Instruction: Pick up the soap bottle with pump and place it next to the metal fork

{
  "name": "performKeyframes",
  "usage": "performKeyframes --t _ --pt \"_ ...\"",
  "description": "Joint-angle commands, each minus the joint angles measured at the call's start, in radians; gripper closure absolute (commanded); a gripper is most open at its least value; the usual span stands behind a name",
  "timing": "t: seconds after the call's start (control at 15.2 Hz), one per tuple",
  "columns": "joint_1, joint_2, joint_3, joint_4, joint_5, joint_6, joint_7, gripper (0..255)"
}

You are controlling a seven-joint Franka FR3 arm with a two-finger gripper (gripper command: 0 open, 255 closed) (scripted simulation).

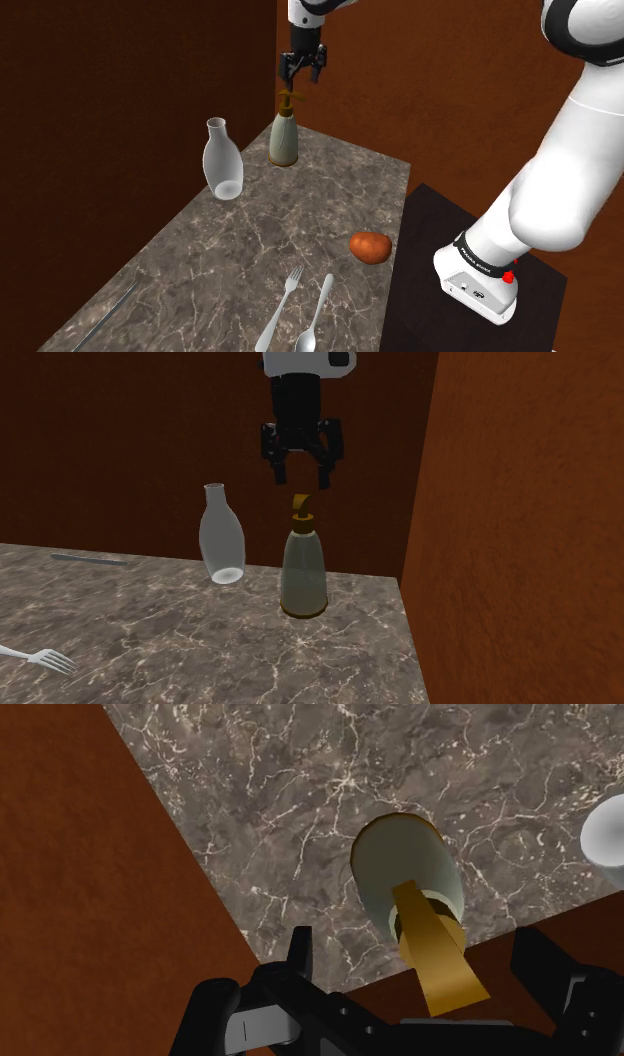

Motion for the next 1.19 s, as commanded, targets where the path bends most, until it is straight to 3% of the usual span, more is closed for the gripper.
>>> performKeyframes --t 0.0,0.2,0.66,1.12 --pt "0.014 0.091 0.007 0.102 -0.007 -0.013 0.014 0" --pt "0.029 0.191 0.011 0.228 -0.014 -0.041 0.021 0" --pt "0.025 0.204 0.009 0.144 -0.017 0.055 0.024 0" --pt "0.025 0.204 0.009 0.144 -0.017 0.055 0.024 0"
